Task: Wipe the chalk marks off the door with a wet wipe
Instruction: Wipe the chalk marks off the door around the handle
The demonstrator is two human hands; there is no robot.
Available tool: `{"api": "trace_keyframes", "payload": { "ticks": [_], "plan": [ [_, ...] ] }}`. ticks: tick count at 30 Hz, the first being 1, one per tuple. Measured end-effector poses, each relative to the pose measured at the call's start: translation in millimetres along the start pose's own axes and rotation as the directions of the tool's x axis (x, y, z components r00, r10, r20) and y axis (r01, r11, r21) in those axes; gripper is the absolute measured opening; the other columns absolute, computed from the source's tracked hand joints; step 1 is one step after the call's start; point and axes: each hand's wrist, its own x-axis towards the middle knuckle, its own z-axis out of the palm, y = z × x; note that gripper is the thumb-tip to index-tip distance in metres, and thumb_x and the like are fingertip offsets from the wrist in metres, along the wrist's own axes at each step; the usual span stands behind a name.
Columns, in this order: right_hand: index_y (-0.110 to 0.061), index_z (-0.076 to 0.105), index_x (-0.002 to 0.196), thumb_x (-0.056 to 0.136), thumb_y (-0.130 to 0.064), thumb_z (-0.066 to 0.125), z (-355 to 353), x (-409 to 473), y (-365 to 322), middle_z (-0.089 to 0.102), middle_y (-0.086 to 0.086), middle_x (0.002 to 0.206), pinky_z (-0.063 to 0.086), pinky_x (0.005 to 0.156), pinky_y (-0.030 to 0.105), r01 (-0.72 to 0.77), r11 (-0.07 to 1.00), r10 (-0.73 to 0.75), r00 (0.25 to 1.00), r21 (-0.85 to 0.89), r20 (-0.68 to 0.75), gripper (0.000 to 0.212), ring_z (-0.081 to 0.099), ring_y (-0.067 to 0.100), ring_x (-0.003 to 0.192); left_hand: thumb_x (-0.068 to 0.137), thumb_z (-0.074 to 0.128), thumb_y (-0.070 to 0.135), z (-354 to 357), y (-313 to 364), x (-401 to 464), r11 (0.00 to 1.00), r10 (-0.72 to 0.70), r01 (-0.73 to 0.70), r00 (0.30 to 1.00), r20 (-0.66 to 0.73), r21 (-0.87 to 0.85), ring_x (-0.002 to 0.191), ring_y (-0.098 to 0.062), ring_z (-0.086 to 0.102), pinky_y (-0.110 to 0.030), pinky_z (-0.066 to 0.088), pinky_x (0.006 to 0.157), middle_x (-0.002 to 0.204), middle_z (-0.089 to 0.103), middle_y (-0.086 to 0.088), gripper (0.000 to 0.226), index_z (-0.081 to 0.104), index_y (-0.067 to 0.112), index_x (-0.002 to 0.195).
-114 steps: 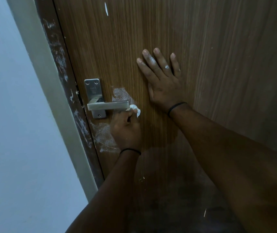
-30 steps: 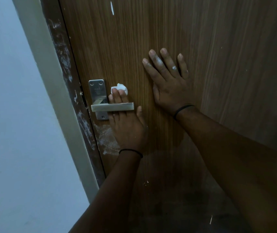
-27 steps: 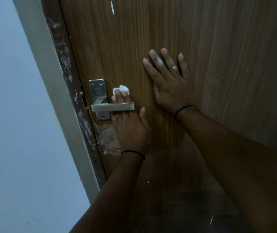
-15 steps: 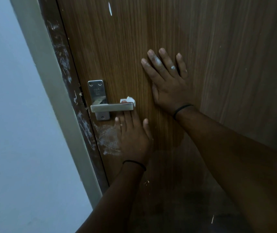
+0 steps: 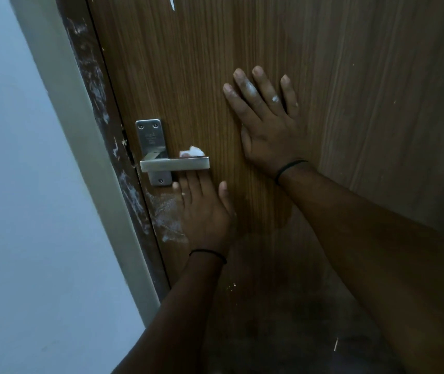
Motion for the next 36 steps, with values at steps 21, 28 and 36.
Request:
{"api": "trace_keyframes", "payload": {
  "ticks": [21, 28, 36],
  "plan": [
    [-0.021, 0.039, 0.150, 0.103, -0.029, 0.037, -1, 1, -2, 0.038, 0.003, 0.157, 0.021, 0.119, 0.055, -0.007, 1.000, 0.007, 1.000, 0.009, 0.020, 0.048, 0.031, 0.027, 0.146, 0.103, 0.028, 0.040, 6, -20, -22, 0.997, 0.076, -0.076, 0.995, 0.060, -0.004, 0.152, -0.020, -0.005, -0.043, 0.002, 0.123, 0.164, -0.001, -0.007, 0.065, 0.001, 0.013, 0.156],
    [-0.021, 0.039, 0.150, 0.103, -0.029, 0.038, 2, -1, -1, 0.037, 0.003, 0.157, 0.020, 0.119, 0.054, -0.001, 1.000, 0.001, 1.000, -0.009, 0.007, 0.048, 0.031, 0.026, 0.147, 0.103, 0.032, 0.036, -6, -1, 18, 0.997, 0.052, -0.056, 0.996, -0.066, -0.051, 0.152, -0.023, 0.002, -0.044, 0.007, 0.123, 0.163, 0.006, -0.013, 0.064, 0.006, 0.008, 0.155],
    [-0.022, 0.037, 0.151, 0.103, -0.031, 0.037, 5, -2, 0, 0.035, 0.002, 0.158, 0.019, 0.120, 0.054, -0.002, 1.000, 0.002, 1.000, -0.010, 0.024, 0.049, 0.029, 0.026, 0.148, 0.102, 0.027, 0.039, 5, -29, -33, 0.999, -0.041, 0.042, 0.997, 0.062, -0.018, 0.152, -0.022, -0.001, -0.048, 0.010, 0.122, 0.164, 0.002, -0.009, 0.066, 0.006, 0.009, 0.156]
  ]
}}
